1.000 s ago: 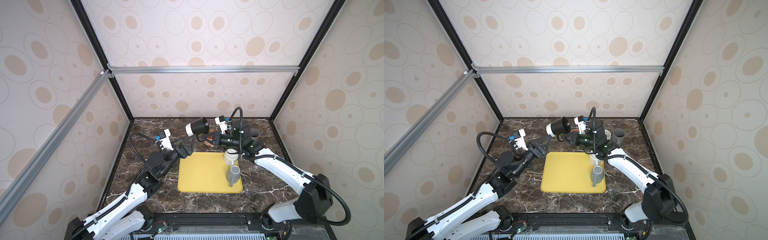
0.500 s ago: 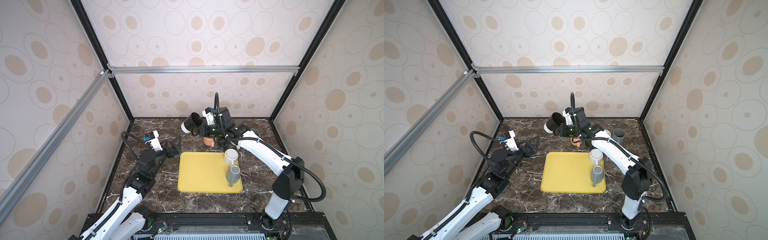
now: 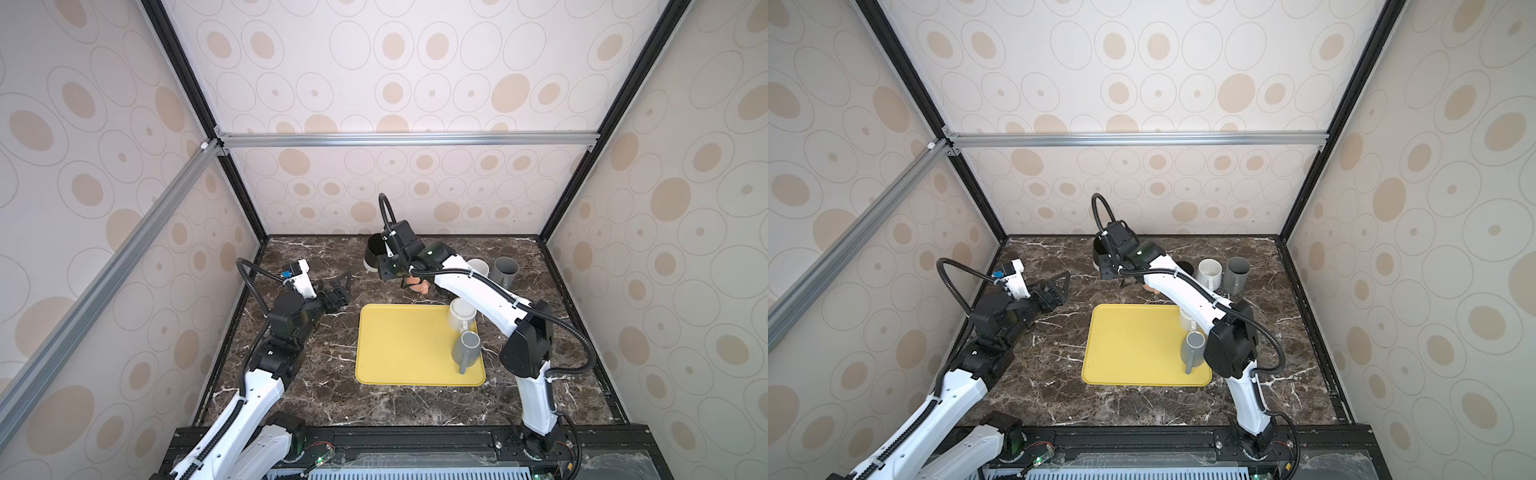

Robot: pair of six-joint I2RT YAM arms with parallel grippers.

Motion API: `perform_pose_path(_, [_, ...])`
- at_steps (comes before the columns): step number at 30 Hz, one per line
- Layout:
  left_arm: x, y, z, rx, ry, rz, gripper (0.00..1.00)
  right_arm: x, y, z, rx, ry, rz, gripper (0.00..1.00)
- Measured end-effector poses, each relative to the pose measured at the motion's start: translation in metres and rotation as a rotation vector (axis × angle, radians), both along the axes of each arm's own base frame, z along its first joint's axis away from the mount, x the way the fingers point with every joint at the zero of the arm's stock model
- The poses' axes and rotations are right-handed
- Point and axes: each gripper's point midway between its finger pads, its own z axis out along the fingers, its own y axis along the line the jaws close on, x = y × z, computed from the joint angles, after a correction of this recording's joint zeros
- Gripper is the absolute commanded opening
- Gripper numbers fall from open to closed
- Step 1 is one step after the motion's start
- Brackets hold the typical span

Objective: Turn the mug right side up
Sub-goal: 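Lower the black-and-white mug onto the table beside the orange mug with right gripper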

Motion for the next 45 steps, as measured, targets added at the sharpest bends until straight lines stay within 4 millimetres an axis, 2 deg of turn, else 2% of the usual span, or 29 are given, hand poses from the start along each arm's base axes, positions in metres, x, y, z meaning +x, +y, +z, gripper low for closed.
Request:
perform_pose_path(8, [-0.004, -0.006, -0.004, -0.011, 0.007, -0.052, 0.97, 0.012, -0.02, -0.034, -0.059, 0.023, -0.124, 0.0])
perform_pose_path(15, [-0.005, -0.014, -0.022, -0.031, 0.056, -0.102, 0.97, 0.02, -0.018, -0.069, -0.078, 0.062, -0.171, 0.0])
perform_pose_path(20, [-0.005, -0.015, -0.023, -0.041, 0.054, -0.111, 0.96, 0.019, -0.021, -0.088, -0.102, 0.082, -0.194, 0.0])
perform_pose_path(37, [-0.006, -0.019, -0.038, -0.068, 0.086, -0.129, 0.95, 0.022, -0.022, -0.121, -0.127, 0.107, -0.22, 0.0])
perform_pose_path(45, [-0.006, -0.019, -0.039, -0.072, 0.088, -0.128, 0.95, 0.024, -0.024, -0.12, -0.135, 0.095, -0.231, 0.01])
